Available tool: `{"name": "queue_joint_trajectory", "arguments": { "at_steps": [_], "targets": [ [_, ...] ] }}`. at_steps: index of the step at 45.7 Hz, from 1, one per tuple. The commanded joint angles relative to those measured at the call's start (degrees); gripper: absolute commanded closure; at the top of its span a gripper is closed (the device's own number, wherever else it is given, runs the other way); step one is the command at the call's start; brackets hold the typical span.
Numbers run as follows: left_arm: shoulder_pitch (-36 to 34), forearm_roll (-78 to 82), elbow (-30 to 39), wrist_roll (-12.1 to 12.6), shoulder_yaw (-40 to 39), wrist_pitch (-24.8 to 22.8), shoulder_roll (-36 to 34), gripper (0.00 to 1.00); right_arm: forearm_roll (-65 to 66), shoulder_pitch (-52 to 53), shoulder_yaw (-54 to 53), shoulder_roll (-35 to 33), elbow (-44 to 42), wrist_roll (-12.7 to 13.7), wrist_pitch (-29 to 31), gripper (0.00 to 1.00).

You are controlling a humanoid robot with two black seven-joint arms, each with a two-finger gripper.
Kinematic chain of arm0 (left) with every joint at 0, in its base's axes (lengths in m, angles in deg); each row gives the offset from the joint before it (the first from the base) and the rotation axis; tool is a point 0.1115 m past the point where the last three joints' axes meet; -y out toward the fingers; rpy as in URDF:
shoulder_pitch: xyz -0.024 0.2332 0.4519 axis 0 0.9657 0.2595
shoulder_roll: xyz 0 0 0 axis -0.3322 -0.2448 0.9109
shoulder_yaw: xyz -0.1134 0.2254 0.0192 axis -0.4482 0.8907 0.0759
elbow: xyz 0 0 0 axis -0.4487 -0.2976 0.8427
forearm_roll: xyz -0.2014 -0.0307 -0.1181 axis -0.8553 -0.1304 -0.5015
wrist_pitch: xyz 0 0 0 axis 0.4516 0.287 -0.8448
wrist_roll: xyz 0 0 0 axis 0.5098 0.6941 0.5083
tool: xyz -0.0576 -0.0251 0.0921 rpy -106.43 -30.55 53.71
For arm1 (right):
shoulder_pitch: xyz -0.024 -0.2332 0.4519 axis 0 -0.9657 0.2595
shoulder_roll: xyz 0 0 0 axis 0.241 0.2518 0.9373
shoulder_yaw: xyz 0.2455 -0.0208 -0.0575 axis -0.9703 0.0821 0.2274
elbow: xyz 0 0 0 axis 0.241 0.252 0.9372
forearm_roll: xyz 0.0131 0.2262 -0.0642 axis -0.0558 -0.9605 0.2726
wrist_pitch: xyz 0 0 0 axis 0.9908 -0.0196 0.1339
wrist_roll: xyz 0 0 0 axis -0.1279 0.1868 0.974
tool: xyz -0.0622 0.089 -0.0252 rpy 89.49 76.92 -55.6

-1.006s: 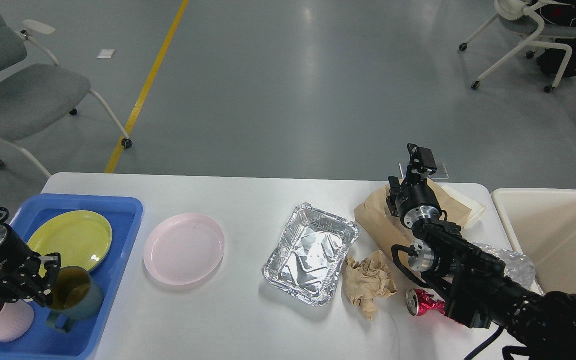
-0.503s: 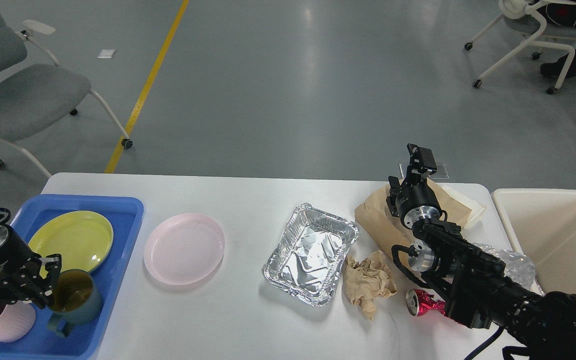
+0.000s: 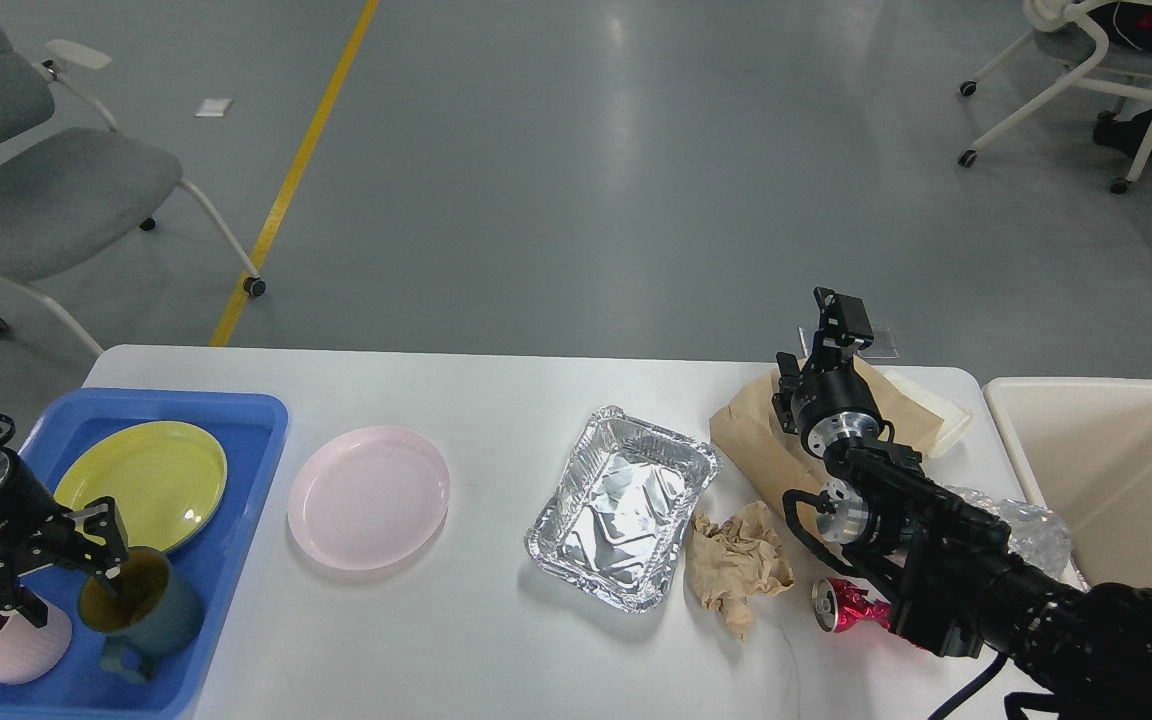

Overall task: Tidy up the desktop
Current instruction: 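Carry the grey mug into the blue tray and release it, then lift the left gripper up out of the blue tray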

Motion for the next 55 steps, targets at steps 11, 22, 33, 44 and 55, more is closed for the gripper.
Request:
{"name": "queue_joint_trajectory", "arguments": {
  "at_steps": [11,22,33,44,55],
  "targets": [
    [-14.26,-0.16,0.52,-0.33,5.78,0.0,11.04,0.04,0.0,0.0,0.0,0.06,0.0,0.0,0.0,0.0],
    [-22.79,-0.33,1.75,-0.16,7.98,0.0,20.9,0.04,0.0,0.0,0.0,-0.03,0.0,0.0,0.0,0.0],
    [-33.77,-0.33,5.79,-0.33,11.32,2.7,23.88,0.04,0.0,0.0,0.0,-0.03,0.0,0.0,0.0,0.0],
    [-30.89,-0.95,8.08,-0.33,10.62,3.14,24.06,0.04,0.0,0.0,0.0,-0.03,0.0,0.0,0.0,0.0],
    [-13.14,-2.09,2.99,0.63,5.53,21.41,24.59,0.04,0.0,0.0,0.0,-0.03,0.0,0.0,0.0,0.0]
  ]
}}
